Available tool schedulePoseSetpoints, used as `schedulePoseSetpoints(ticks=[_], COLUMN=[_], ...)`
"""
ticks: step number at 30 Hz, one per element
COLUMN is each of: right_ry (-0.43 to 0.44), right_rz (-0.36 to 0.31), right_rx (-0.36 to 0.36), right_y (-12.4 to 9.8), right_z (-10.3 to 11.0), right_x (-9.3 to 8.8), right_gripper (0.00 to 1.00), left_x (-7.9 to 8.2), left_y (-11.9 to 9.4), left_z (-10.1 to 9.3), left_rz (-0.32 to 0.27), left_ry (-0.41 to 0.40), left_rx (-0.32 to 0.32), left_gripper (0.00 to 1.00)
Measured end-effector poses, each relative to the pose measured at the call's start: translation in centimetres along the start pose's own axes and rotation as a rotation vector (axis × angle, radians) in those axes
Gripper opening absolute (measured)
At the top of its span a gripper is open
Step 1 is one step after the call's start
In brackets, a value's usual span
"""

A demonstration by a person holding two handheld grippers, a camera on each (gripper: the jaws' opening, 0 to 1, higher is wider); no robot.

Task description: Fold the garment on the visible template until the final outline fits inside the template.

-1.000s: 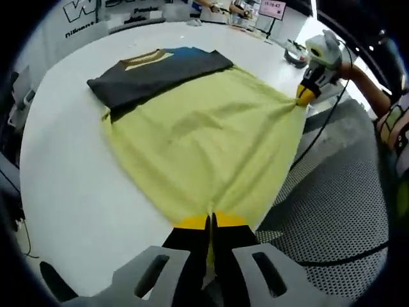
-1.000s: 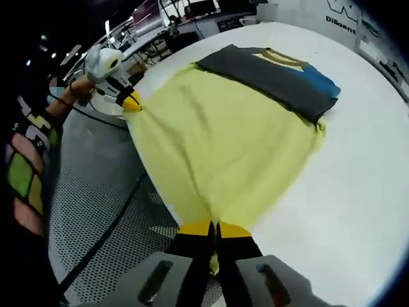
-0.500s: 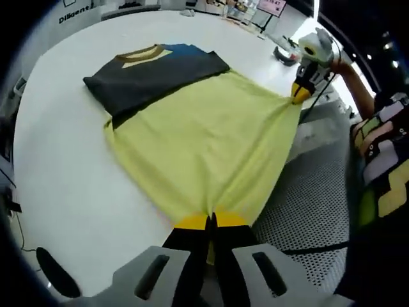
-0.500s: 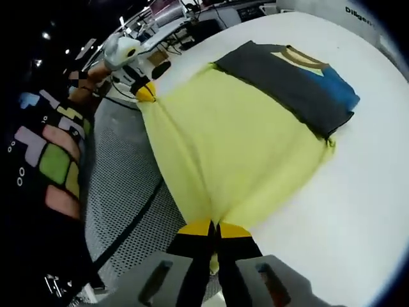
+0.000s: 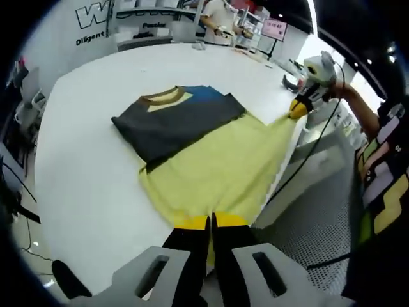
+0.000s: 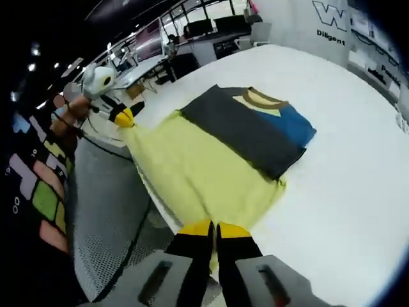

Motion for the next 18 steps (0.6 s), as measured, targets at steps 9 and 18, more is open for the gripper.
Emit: schedulePoseSetpoints(ticks=[9, 18], right_ry=[0.016, 0.016], right_rz=[-0.159, -0.321], right_rx=[-0.127, -0.239], right_y=[0.1, 0.3], right_z=[-1.6, -4.1], right_x=[2.6, 5.7], right_gripper=[0.00, 0.00], left_x=[3.2, 6.5], left_y=[0.4, 0.6], left_z=[2.4, 3.8], left_rz=[-0.208, -0.354], left_ry=[-0.010, 0.009], left_rx=[0.183, 0.256], left_gripper=[0.00, 0.00])
Point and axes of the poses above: the point that each gripper's makers call its tool centre point, and the gripper's own axes: y roughly forward along the fingers, z roughly to its left, x roughly out of its top, the point moved 4 cm from there along -y, roughly backward along the fingers, and after that the axes turned 4 degrees about y, right-handed, at the moved point
